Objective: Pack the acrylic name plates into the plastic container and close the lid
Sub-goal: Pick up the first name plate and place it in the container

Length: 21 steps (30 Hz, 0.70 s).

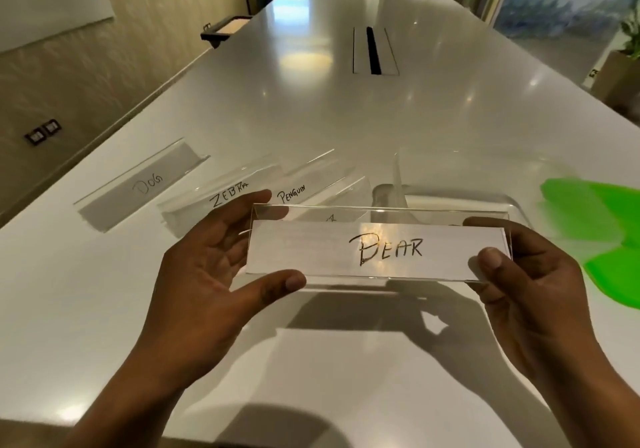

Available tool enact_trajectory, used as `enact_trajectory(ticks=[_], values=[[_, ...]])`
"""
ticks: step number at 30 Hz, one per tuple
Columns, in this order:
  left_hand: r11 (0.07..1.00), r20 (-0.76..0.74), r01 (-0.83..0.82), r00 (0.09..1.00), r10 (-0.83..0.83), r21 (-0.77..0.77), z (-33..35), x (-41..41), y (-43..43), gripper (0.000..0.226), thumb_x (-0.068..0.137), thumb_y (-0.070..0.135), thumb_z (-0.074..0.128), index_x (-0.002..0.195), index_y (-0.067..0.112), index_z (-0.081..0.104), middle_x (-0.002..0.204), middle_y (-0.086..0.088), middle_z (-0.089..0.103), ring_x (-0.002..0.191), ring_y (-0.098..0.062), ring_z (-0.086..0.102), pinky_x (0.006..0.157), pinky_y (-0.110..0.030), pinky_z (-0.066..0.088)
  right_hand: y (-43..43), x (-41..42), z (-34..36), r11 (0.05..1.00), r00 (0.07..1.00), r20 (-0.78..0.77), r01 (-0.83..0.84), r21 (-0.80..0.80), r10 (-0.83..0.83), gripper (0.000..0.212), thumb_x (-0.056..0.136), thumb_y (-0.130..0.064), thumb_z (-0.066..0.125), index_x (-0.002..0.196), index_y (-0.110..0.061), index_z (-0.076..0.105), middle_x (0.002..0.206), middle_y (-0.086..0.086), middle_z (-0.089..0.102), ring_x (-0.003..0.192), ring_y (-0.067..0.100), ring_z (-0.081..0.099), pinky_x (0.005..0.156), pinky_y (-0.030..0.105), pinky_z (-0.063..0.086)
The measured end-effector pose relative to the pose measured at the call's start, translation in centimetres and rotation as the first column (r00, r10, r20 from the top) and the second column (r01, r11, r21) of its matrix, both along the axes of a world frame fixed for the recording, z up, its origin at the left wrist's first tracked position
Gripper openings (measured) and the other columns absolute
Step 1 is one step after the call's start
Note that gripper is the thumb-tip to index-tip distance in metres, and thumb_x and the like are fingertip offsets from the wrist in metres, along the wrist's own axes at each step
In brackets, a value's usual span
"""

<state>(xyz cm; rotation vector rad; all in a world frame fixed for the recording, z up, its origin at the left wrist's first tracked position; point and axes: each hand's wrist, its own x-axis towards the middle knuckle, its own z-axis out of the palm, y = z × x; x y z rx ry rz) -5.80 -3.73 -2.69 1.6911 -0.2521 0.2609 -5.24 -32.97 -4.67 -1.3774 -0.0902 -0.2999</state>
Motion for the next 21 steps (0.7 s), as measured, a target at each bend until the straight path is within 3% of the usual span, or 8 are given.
enact_trajectory(ticks=[5,8,11,18,21], values=[[0.999,0.008,0.018,1.0,-0.019,0.028,0.0,1.0,0.9,0.074,0.057,0.04,0.087,0.126,0.03,0.06,0.127,0.01,0.066,0.124,-0.008,0.057,0.097,-0.055,0.049,1.2,-0.2,0.0,1.0,1.0,-0.003,-0.007,0.019,0.007,0.062,0.053,-0.053,0.088,0.103,-0.02,0.074,0.083,-0.002,0.072,0.069,0.01,0.063,0.073,0.023,0.054],[0.998,0.01,0.056,0.998,-0.056,0.008,-0.2,1.4,1.2,0.074,0.057,0.036,0.086,0.125,0.025,0.06,0.126,0.01,0.067,0.123,-0.008,0.058,0.096,-0.037,0.052,1.5,-0.4,0.1,1.0,1.0,-0.012,0.011,-0.006,-0.011,0.063,0.054,-0.054,0.087,0.105,-0.021,0.073,0.083,-0.004,0.071,0.069,0.009,0.062,0.073,0.024,0.053],[0.997,0.018,0.082,0.997,-0.081,-0.013,-0.3,1.6,1.4,0.073,0.057,0.034,0.086,0.124,0.024,0.061,0.124,0.009,0.068,0.122,-0.009,0.059,0.094,-0.029,0.052,1.7,-0.6,0.3,0.999,1.0,-0.002,0.02,-0.029,-0.02,0.062,0.055,-0.055,0.086,0.106,-0.021,0.072,0.08,-0.007,0.069,0.065,0.007,0.06,0.07,0.021,0.052],[0.995,0.046,0.094,0.995,-0.092,-0.045,-0.2,1.9,1.0,0.07,0.056,0.033,0.087,0.121,0.028,0.061,0.121,0.007,0.07,0.119,-0.011,0.061,0.091,-0.026,0.053,1.1,-0.6,0.9,0.998,1.0,0.001,0.017,-0.065,-0.017,0.06,0.059,-0.053,0.084,0.108,-0.021,0.071,0.082,-0.009,0.067,0.066,0.006,0.06,0.069,0.019,0.052],[0.994,0.041,0.092,0.995,-0.089,-0.051,-0.1,2.0,0.8,0.07,0.055,0.04,0.088,0.12,0.032,0.061,0.121,0.008,0.069,0.119,-0.01,0.061,0.09,-0.027,0.053,0.7,-0.4,1.2,0.996,1.0,0.001,0.008,-0.087,-0.008,0.05,0.065,-0.043,0.08,0.109,-0.02,0.071,0.082,-0.006,0.065,0.066,0.008,0.06,0.067,0.018,0.05]])
